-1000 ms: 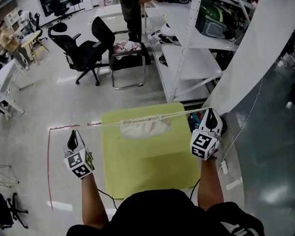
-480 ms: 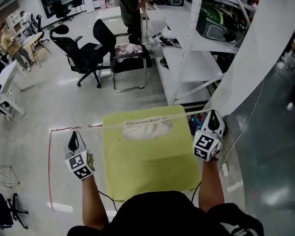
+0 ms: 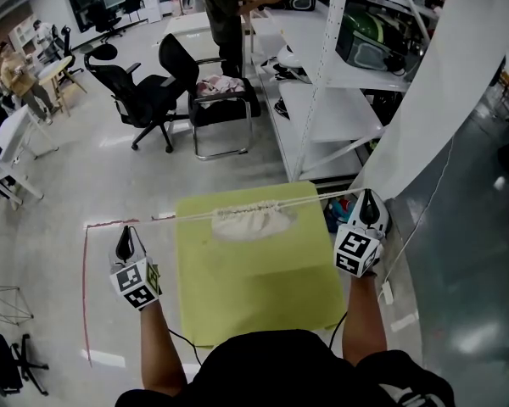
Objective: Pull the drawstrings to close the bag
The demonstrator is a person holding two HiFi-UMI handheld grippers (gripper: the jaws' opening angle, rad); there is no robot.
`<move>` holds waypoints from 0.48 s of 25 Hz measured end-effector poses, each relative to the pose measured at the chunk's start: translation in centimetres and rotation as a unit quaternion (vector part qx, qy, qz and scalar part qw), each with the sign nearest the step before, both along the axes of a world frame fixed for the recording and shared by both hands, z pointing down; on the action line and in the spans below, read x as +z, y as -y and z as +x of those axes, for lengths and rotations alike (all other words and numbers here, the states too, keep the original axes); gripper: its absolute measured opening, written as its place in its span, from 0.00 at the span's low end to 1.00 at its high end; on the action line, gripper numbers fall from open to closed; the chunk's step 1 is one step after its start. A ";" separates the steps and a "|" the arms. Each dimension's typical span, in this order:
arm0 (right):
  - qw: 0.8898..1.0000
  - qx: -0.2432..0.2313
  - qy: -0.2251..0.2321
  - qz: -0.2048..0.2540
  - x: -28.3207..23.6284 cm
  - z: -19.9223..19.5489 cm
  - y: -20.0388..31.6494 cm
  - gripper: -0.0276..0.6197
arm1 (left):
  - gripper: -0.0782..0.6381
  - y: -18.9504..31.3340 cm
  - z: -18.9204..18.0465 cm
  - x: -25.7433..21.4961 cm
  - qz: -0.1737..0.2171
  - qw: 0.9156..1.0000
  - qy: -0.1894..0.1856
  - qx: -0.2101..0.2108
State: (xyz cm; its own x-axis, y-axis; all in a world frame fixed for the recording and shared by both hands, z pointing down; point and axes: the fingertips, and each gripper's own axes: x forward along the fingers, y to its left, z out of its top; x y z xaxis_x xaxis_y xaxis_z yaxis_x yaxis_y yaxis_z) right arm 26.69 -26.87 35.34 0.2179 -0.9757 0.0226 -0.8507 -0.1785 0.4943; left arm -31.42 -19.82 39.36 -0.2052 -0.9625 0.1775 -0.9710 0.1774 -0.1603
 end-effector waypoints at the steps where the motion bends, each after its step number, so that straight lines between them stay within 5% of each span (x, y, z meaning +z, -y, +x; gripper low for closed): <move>1: 1.000 0.001 -0.001 0.001 -0.1 0.1 0.0 0.06 | 0.15 0.0 0.0 -0.1 0.001 1.000 0.001 0.000; 12: 1.000 0.004 -0.008 0.001 -0.2 0.2 0.7 0.06 | 0.15 0.2 -0.2 -0.1 -0.001 1.000 -0.005 0.004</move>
